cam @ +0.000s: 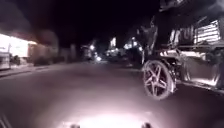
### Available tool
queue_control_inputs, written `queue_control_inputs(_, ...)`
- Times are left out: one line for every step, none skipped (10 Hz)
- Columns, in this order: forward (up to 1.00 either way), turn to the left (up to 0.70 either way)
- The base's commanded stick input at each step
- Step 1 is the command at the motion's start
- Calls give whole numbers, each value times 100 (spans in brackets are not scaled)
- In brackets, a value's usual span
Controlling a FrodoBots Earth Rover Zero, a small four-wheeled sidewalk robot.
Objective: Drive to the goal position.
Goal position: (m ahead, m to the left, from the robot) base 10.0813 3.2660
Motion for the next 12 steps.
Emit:
queue_control_inputs(70, -28)
queue_control_inputs(20, -8)
queue_control_inputs(46, 0)
queue_control_inputs(85, 0)
queue_control_inputs(85, 0)
queue_control_inputs(85, 0)
queue_control_inputs(85, 0)
queue_control_inputs(85, 0)
queue_control_inputs(85, 21)
queue_control_inputs(85, 34)
queue_control_inputs(85, 34)
queue_control_inputs(85, 34)
